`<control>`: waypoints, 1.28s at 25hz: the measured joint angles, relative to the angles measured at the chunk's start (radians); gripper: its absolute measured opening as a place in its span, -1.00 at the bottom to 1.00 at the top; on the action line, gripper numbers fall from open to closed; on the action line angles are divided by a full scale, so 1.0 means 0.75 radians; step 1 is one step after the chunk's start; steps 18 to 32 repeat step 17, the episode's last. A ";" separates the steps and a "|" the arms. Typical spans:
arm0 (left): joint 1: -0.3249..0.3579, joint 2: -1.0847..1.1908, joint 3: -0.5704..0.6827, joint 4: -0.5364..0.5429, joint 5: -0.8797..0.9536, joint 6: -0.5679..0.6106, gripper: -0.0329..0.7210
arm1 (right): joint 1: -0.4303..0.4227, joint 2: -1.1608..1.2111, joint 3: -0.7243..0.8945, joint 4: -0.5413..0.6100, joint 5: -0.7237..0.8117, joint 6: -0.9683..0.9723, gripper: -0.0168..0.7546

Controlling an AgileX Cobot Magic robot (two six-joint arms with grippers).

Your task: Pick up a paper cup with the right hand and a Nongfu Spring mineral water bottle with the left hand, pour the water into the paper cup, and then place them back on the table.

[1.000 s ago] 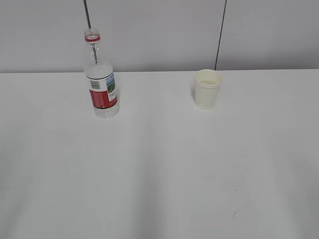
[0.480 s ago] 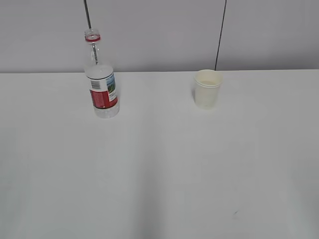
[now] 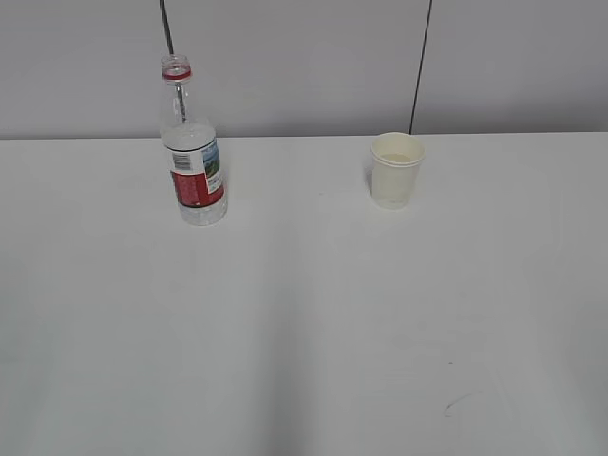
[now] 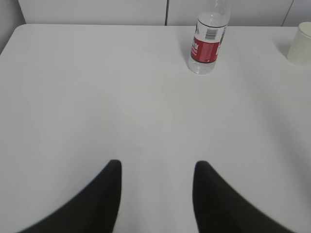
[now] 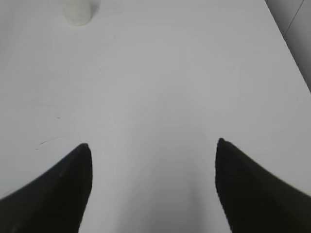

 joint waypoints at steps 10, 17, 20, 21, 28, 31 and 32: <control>0.010 0.000 0.000 0.000 0.000 0.000 -0.19 | 0.000 0.000 0.000 0.000 0.000 0.000 0.55; 0.010 0.000 0.000 0.000 0.000 0.000 -0.21 | 0.000 0.000 0.000 0.000 0.000 0.000 0.55; 0.010 0.000 0.000 0.000 0.000 0.000 -0.21 | 0.000 0.000 0.000 0.000 0.000 0.000 0.55; 0.010 0.000 0.000 0.000 0.000 0.000 -0.21 | 0.000 0.000 0.000 0.000 0.000 0.000 0.55; 0.010 0.000 0.000 0.000 0.000 0.000 -0.21 | 0.000 0.000 0.000 0.000 0.000 0.000 0.55; 0.010 0.000 0.000 0.000 0.000 0.000 -0.21 | 0.000 0.000 0.000 0.000 0.000 0.000 0.55; 0.010 0.000 0.000 0.000 0.000 0.000 -0.21 | 0.000 0.000 0.000 0.000 0.000 0.000 0.55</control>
